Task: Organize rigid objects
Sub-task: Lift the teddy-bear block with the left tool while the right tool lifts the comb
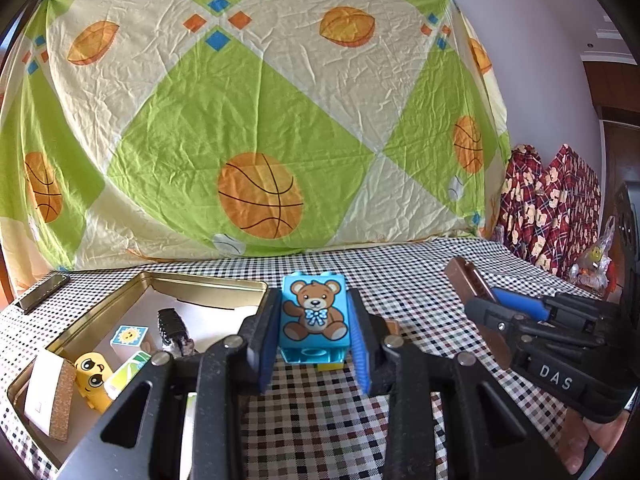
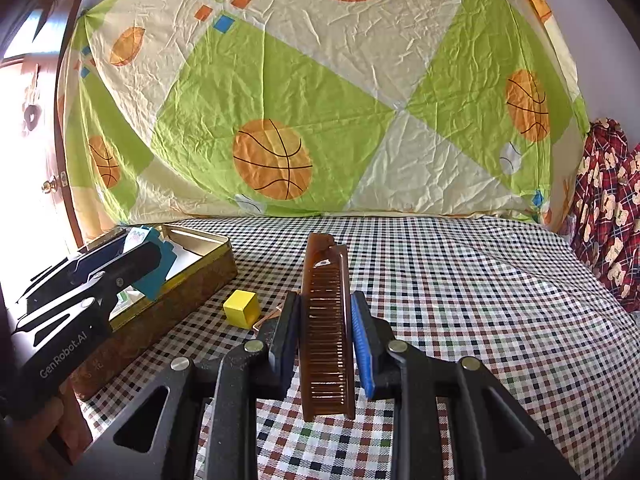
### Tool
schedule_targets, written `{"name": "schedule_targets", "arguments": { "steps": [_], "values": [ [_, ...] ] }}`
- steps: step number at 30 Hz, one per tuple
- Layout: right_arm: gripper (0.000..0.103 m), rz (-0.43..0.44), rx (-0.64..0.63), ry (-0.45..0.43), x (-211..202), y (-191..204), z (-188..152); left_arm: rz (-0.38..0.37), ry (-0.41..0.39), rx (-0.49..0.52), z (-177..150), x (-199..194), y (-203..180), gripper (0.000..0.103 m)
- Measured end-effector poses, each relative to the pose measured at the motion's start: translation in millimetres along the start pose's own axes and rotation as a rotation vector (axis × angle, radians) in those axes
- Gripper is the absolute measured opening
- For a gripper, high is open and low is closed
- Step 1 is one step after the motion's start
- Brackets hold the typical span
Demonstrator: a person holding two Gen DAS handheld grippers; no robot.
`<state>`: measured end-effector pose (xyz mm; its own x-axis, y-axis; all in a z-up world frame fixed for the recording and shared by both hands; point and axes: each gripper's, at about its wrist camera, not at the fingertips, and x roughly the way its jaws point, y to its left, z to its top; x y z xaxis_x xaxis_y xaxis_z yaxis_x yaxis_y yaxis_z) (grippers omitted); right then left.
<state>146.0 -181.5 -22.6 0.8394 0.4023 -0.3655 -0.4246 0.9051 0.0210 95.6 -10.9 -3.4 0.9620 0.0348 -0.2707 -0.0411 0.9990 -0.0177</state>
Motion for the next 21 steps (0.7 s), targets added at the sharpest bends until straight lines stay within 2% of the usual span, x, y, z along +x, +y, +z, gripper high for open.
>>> {"name": "schedule_targets", "arguments": {
  "steps": [14,21],
  "values": [
    [0.028,0.005,-0.021,-0.075,-14,4,-1,0.047,-0.029,-0.032,0,-10,9,0.031],
    [0.028,0.004,-0.031,-0.124,-23,5,-1,0.047,-0.06,-0.036,0,-18,11,0.031]
  ]
}}
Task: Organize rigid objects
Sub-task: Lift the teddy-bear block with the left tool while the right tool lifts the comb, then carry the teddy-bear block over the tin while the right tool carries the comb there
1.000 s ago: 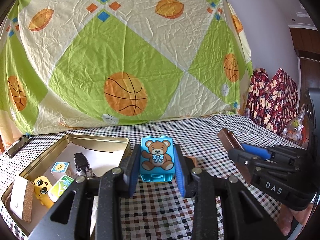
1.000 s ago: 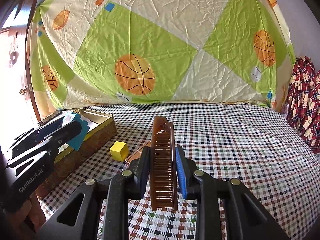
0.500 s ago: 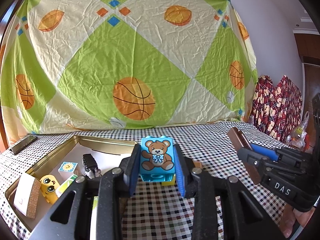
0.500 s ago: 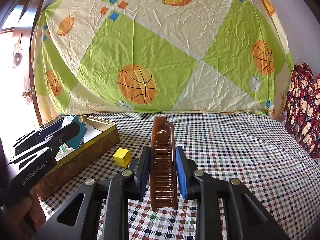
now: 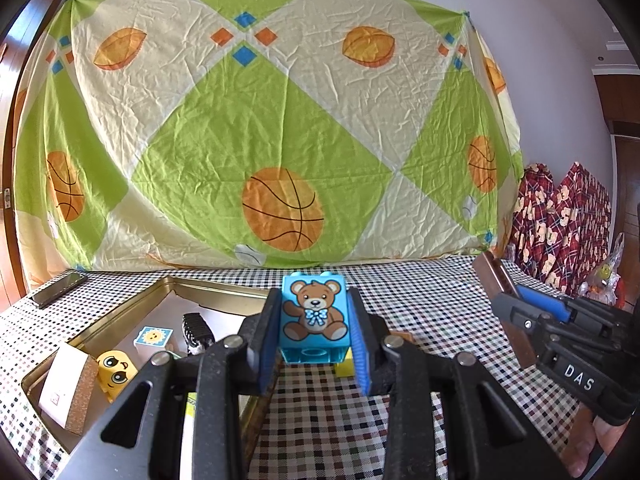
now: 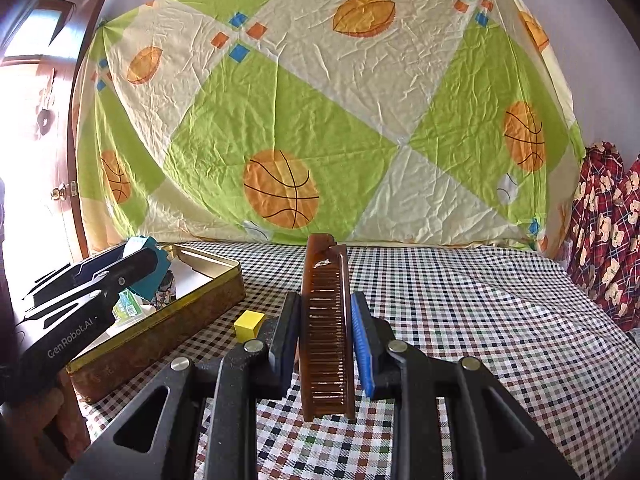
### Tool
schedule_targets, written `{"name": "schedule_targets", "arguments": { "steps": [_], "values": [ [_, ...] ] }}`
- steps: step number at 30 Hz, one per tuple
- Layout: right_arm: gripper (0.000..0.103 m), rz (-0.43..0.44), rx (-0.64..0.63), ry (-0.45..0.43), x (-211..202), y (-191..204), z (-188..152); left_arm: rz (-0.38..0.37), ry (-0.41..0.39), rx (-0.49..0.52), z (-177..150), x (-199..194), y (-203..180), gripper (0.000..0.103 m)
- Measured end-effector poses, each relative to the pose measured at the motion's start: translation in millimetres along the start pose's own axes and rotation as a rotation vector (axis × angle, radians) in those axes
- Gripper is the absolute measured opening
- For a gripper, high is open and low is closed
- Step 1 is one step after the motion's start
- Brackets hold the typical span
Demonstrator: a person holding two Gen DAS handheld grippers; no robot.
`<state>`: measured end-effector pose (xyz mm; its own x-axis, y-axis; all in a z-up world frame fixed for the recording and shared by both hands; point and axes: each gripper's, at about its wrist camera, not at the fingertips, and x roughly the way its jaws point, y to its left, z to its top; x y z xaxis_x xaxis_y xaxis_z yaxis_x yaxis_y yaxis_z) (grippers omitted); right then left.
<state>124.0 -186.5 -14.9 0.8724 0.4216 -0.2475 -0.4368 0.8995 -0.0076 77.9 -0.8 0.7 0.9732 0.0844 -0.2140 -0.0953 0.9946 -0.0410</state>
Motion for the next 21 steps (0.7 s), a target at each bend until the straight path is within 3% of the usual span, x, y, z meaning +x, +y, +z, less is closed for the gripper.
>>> {"name": "schedule_targets", "arguments": {
  "steps": [21],
  "values": [
    [0.028,0.052,-0.028,-0.062,-8,21,1,0.009,-0.041,-0.009,0,-19,12,0.031]
  ]
}}
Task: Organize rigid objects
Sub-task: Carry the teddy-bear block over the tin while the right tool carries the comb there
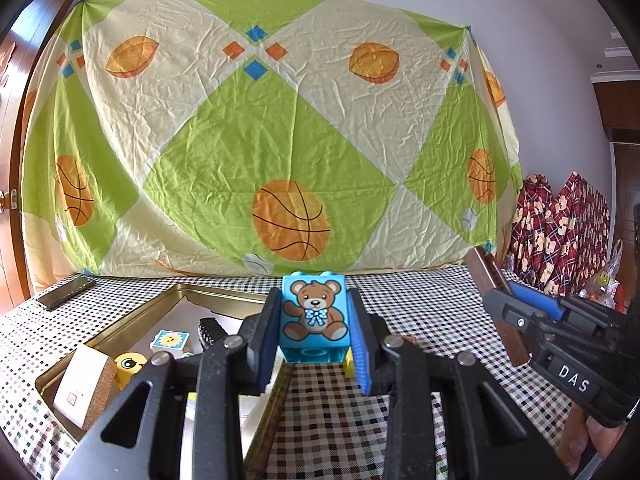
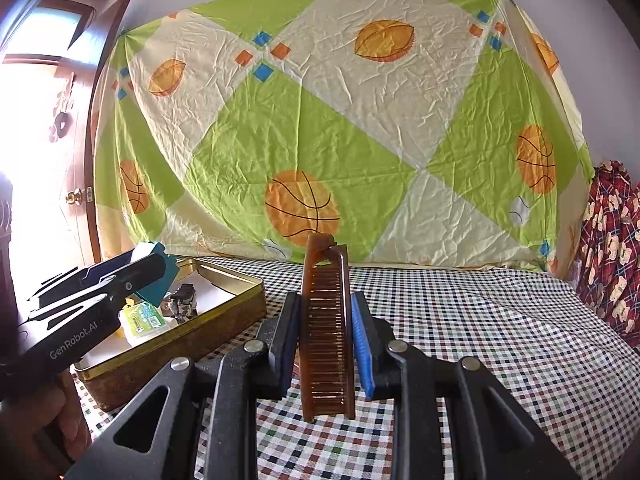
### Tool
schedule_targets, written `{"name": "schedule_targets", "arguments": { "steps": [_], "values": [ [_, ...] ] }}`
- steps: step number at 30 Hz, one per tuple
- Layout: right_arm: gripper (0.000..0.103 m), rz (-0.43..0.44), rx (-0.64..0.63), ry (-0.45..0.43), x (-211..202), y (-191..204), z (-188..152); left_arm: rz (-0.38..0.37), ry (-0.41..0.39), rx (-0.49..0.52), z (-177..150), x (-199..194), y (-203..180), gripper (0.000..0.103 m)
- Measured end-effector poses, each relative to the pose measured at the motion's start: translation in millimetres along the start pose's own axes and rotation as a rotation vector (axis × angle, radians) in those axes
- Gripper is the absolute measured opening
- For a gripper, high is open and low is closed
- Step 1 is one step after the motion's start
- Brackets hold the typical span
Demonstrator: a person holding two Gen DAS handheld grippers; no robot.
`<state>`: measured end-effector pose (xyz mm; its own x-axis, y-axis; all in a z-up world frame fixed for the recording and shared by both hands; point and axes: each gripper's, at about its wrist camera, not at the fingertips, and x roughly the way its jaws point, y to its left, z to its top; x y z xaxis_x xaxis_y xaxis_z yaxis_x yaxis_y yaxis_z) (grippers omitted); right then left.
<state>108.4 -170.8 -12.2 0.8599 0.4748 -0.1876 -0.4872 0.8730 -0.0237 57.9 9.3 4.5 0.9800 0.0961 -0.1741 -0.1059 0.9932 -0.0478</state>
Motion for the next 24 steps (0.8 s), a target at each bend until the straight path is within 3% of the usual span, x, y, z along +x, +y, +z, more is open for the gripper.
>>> {"name": "schedule_targets", "arguments": {
  "steps": [24],
  "values": [
    [0.028,0.129,-0.045,0.016,20,60,2,0.042,-0.001,-0.052,-2,-18,42,0.031]
  ]
}}
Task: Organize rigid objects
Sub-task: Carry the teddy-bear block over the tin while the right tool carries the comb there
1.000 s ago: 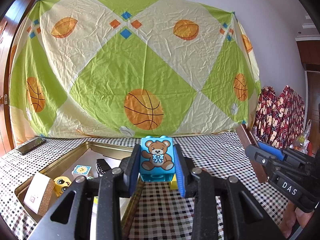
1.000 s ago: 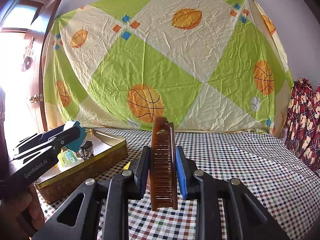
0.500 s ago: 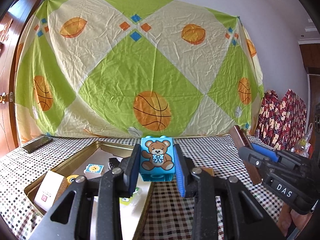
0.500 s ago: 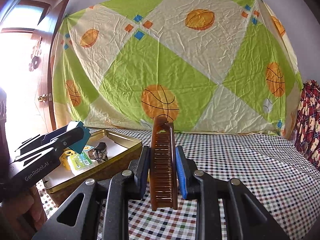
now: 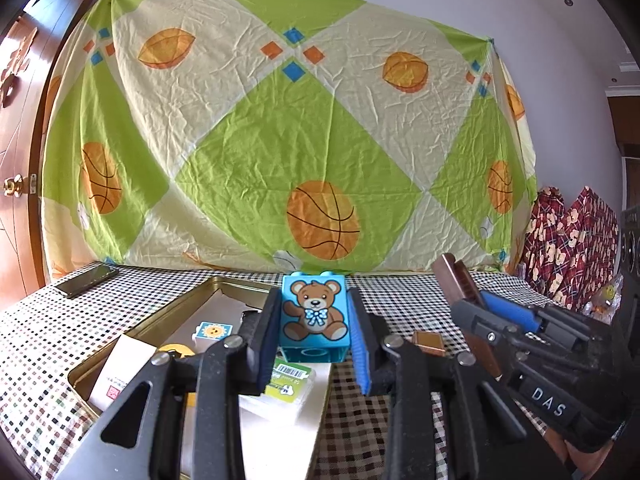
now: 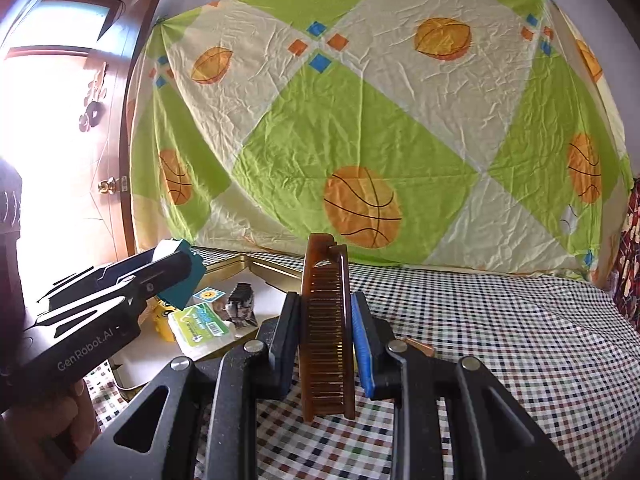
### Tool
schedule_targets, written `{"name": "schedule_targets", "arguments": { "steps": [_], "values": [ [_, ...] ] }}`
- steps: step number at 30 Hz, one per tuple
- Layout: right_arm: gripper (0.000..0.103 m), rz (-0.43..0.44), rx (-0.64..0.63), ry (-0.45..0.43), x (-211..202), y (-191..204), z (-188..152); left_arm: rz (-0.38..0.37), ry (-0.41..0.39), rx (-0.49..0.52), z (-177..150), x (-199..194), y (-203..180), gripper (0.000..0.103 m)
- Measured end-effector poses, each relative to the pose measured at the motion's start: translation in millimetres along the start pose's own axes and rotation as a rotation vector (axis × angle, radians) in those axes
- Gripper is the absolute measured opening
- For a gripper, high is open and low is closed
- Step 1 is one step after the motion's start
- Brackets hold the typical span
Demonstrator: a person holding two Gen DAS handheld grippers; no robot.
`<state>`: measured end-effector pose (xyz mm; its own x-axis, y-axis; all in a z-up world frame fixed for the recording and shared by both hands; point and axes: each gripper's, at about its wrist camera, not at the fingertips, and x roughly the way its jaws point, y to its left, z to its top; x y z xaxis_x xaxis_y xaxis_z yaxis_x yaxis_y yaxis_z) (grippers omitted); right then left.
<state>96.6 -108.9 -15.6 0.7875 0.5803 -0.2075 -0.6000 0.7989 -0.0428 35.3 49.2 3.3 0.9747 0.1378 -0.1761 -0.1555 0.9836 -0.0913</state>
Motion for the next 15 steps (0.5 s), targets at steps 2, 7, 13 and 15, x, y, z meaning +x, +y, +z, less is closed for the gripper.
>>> {"name": "schedule_targets", "arguments": {
  "steps": [2,7,13,15],
  "values": [
    [0.028,0.01,-0.005,0.003,3,5,1,0.003,0.002,-0.005,0,-1,3,0.031],
    [0.028,0.035,-0.017,0.01,9,17,2,0.002,0.011,-0.022,0,-1,11,0.031],
    [0.028,0.058,-0.032,0.017,14,29,4,0.003,0.014,-0.024,0,-4,15,0.031],
    [0.028,0.064,-0.037,0.018,15,33,4,0.007,0.018,-0.023,0,-4,17,0.031]
  ]
}}
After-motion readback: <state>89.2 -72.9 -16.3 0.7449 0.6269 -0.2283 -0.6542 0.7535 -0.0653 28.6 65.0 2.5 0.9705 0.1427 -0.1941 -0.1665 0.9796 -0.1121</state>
